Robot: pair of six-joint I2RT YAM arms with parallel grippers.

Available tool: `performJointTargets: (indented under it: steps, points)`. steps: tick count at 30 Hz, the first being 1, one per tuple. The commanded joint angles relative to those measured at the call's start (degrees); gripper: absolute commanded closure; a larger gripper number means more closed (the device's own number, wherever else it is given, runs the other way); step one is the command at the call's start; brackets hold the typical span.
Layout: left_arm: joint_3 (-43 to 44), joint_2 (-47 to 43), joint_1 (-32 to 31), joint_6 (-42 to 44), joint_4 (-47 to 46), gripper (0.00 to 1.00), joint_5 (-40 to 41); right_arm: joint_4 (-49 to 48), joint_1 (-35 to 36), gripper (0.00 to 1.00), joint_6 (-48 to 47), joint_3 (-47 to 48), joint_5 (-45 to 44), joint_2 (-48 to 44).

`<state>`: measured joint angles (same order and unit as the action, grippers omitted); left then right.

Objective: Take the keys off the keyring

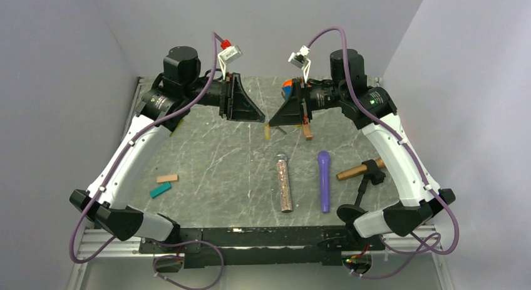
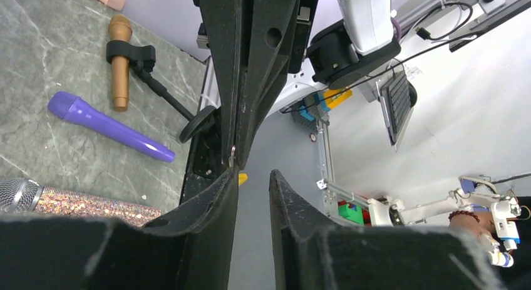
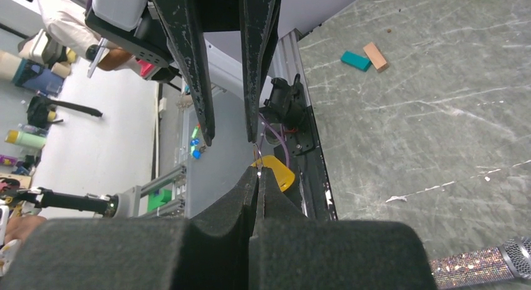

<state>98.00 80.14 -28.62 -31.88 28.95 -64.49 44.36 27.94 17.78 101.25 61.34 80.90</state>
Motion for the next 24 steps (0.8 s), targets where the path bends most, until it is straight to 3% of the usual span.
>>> performJointTargets:
  steps: [1,6,17,24]
  points:
    - [3.10,0.04,-0.83,3.92,3.57,0.69,1.77,-3.67,0.05,1.00,1.12,1.84,-0.26,-1.32]
    - [4.79,0.50,-0.87,5.32,6.20,0.61,4.41,-4.51,0.02,1.00,2.05,1.32,0.04,-1.97]
    - [8.70,0.98,-1.64,7.58,9.91,0.57,9.06,-5.51,0.08,1.00,3.18,0.64,0.13,-3.15]
    - [10.90,2.65,-3.06,8.24,12.31,0.59,9.89,-7.13,0.14,1.00,4.43,0.29,0.50,-3.50]
